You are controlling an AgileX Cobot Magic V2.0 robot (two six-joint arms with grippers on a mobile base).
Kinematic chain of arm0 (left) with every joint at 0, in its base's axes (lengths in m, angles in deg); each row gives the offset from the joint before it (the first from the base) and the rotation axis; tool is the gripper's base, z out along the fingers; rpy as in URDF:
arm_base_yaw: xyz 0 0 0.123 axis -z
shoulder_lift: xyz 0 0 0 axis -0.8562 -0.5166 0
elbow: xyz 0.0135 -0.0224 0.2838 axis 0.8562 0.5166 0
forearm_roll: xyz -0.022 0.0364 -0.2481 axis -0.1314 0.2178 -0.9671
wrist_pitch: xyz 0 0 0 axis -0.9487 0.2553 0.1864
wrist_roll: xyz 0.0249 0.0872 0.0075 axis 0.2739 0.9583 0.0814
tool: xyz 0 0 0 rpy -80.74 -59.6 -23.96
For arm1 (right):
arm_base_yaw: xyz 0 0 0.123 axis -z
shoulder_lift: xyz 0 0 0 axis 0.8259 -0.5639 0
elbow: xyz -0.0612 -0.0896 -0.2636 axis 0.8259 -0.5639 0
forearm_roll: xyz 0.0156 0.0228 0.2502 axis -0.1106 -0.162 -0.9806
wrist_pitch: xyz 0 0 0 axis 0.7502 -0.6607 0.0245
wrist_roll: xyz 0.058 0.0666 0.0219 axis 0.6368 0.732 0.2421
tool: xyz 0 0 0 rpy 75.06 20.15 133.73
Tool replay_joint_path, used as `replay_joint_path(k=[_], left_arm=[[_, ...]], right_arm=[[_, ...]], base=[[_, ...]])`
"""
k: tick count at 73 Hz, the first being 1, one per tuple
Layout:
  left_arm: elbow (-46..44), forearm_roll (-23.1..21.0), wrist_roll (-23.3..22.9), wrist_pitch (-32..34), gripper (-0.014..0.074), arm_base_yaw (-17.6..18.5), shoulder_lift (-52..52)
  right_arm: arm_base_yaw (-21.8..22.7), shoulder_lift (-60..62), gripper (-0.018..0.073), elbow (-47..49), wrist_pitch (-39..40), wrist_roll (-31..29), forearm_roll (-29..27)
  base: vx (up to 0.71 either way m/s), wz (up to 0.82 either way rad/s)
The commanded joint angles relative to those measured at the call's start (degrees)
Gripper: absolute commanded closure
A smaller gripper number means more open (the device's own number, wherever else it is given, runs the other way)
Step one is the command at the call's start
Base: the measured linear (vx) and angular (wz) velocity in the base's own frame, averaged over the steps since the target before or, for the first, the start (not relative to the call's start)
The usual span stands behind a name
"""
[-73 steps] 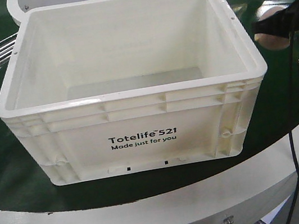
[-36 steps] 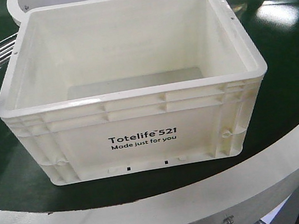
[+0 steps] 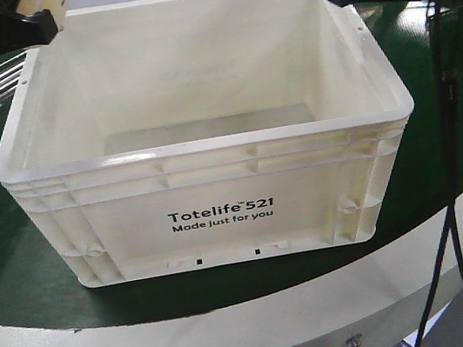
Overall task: Place moving items into box and shelve
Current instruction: 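Lift both balls over the tote rim and release them inside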
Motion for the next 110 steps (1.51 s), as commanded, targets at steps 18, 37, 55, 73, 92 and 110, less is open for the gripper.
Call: replay_joint_path(k=[18, 37, 55, 73, 92, 110], left_arm=[[-1.8, -0.46, -0.71, 6.58, 0.0616, 5.19, -0.62], [-1.8, -0.17, -0.46, 7.48, 0.0357, 5.36, -2.17], [-1.8, -0.22, -0.65, 7.43, 0.0029, 5.36, -2.77], [-1.8, -2.18, -0.45, 4.41, -0.0011, 3.84, -1.61], [-1.8, -2.13, -0.5, -6.61, 0.0011, -2.51, 2.58], [-1.8, -1.76, -0.55, -13.46, 0.0011, -4.0, 4.23]], right_arm=[[-5.0, -1.54, 0.0554, 1.66, 10.5, -0.03, 1.46], [-5.0, -1.9, 0.0229, 1.66, 10.4, 0.03, 1.25], [-5.0, -1.9, -0.009, 1.66, 9.93, 0.29, -0.65], [-4.75, -0.8, -0.0071, 1.66, 9.51, -0.29, -0.59], [3.85, 1.82, -0.0019, 1.66, 4.14, -0.02, -1.78], [6.56, 3.76, -0.0019, 1.89, -0.53, 0.45, -2.45]], base=[[0.0, 0.0], [0.0, 0.0], [0.0, 0.0], [0.0, 0.0], [0.0, 0.0], [0.0, 0.0]])
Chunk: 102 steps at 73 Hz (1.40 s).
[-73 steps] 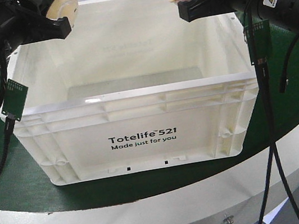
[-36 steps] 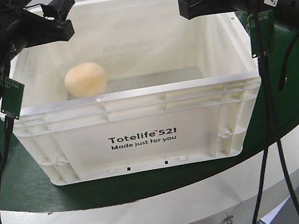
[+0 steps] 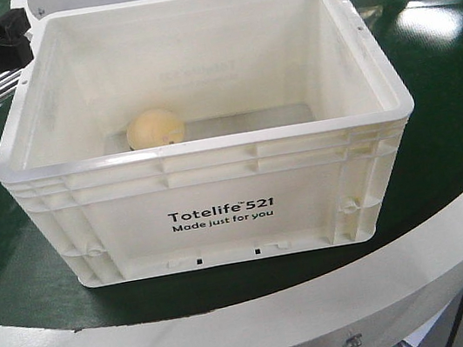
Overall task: Place moving items into box and shelve
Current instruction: 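Lift both balls over the tote rim and release them inside, then move both open grippers above the tote's side walls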
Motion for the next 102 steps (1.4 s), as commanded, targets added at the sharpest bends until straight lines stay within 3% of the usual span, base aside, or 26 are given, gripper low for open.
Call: replay_joint_path(k=[1, 15, 33, 102], left_arm=[[-1.8, -0.39, -0.56, 2.27, 0.0011, -0.04, 1.89], [-4.71, -0.39, -0.73, -5.14, 0.0011, -0.04, 1.52], [-12.66, -0.5, -0.73, -13.12, 0.0011, -0.04, 1.52], [-13.22, -2.57, -1.08, -17.5, 0.0011, -0.04, 0.83]], right_arm=[[0.31, 1.77, -0.0019, 2.17, 1.86, 0.36, -0.6], [0.31, -1.11, -0.0019, 10.11, -11.89, 0.78, -2.6], [0.31, -4.96, -0.0019, 20.25, -21.83, 0.78, -3.78], [0.31, -6.84, -0.0006, 22.31, -26.63, 1.26, -5.16]], base=[[0.0, 0.0], [0.0, 0.0], [0.0, 0.0], [0.0, 0.0]])
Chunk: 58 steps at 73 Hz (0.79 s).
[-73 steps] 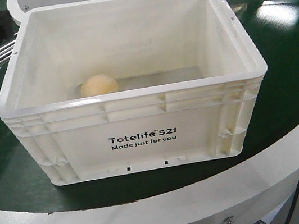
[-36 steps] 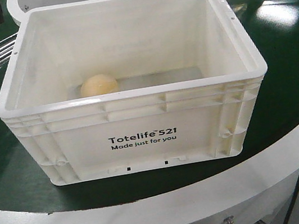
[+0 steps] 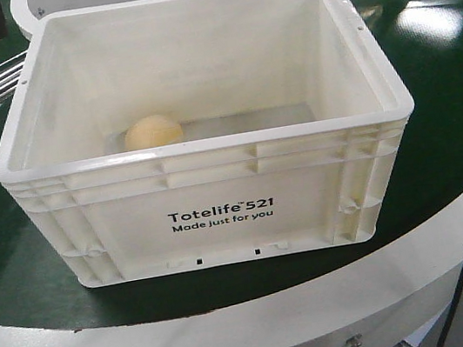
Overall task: Place moving items into box and shelve
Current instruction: 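Move both open grippers above the tote's side walls, then lower both grippers onto the tote side walls and close them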
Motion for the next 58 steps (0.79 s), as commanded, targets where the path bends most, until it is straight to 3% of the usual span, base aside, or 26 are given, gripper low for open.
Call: replay_joint_path(k=[1, 25, 58], left_arm=[[-2.12, -1.21, -0.64, 3.43, 0.0011, -0.04, 0.64], [-3.4, -3.74, -0.45, 1.44, 0.0011, -0.04, -3.52], [-18.62, -3.9, -0.01, -15.86, 0.0011, -0.04, -13.06]], right_arm=[[0.23, 0.74, -0.0004, 2.13, 3.28, 0.25, 0.0], [0.23, -5.45, 0.0008, 10.28, -5.89, -0.21, -0.18], [0.23, -11.76, 0.0008, 17.92, -13.35, -0.65, -2.05]], base=[[0.0, 0.0], [0.0, 0.0], [0.0, 0.0]])
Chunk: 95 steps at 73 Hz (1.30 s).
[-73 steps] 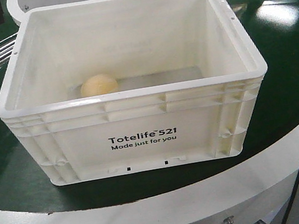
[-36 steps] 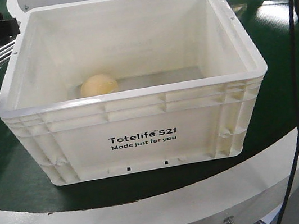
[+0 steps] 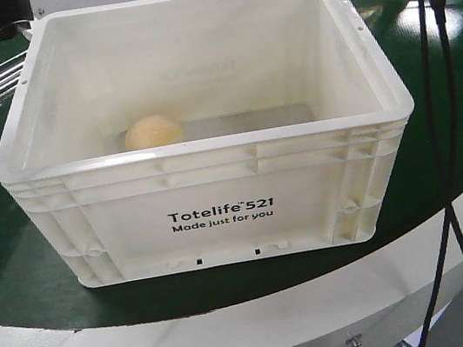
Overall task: Place moving items into box and shelve
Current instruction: 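Lower both grippers onto the tote side walls and close them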
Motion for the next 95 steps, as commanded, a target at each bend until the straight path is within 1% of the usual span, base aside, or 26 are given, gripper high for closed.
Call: replay_joint_path(k=[1, 9, 17, 23, 35, 64, 83, 89, 94, 95], left_arm=[[-3.41, -0.74, -0.17, -0.28, 0.0011, -0.04, -0.19], [-3.94, -2.78, -0.17, -3.58, 0.0011, -0.04, -2.37], [-3.94, -3.88, 0.11, -4.91, 0.0011, 0.01, -3.74], [-3.94, -4.85, 1.36, -5.26, 0.0011, 0.01, -4.14], [-3.94, -4.86, 1.31, -6.24, 0.0011, 0.01, -4.55], [-3.94, -4.8, 1.31, -6.98, 0.0011, 0.01, -4.55], [-3.94, -4.73, 1.31, -7.63, 0.0011, 0.01, -4.62], [-3.94, -4.73, 1.31, -7.7, 0.0011, 0.01, -4.62], [-3.94, -4.73, 1.31, -7.7, 0.0011, 0.01, -4.62], [-3.94, -4.73, 1.31, -7.7, 0.0011, 0.01, -4.62]], right_arm=[[0.23, 0.75, 0.0008, 3.8, 0.88, -0.74, -0.84], [0.23, -0.96, 0.0008, 4.91, -2.5, -1.05, -1.61], [0.23, -2.5, 0.0008, 4.91, -4.94, -1.05, -2.01], [0.23, -3.61, 0.001, 4.91, -6.67, -1.05, -1.92], [0.23, -5.53, 0.0027, 4.91, -9.14, -1.05, -2.44], [0.23, -8.87, 0.0037, 4.79, -11.97, -1.05, -6.89], [0.23, -10.6, 0.0037, 4.74, -13.05, -1.05, -6.81], [0.23, -10.57, 0.0053, 4.74, -12.92, -0.99, -6.81], [0.23, -10.57, 0.0085, 4.74, -12.85, -0.99, -6.81], [0.23, -10.57, 0.0105, 4.74, -12.8, -0.95, -6.81]], base=[[0.0, 0.0], [0.0, 0.0], [0.0, 0.0], [0.0, 0.0], [0.0, 0.0], [0.0, 0.0], [0.0, 0.0], [0.0, 0.0], [0.0, 0.0], [0.0, 0.0]])
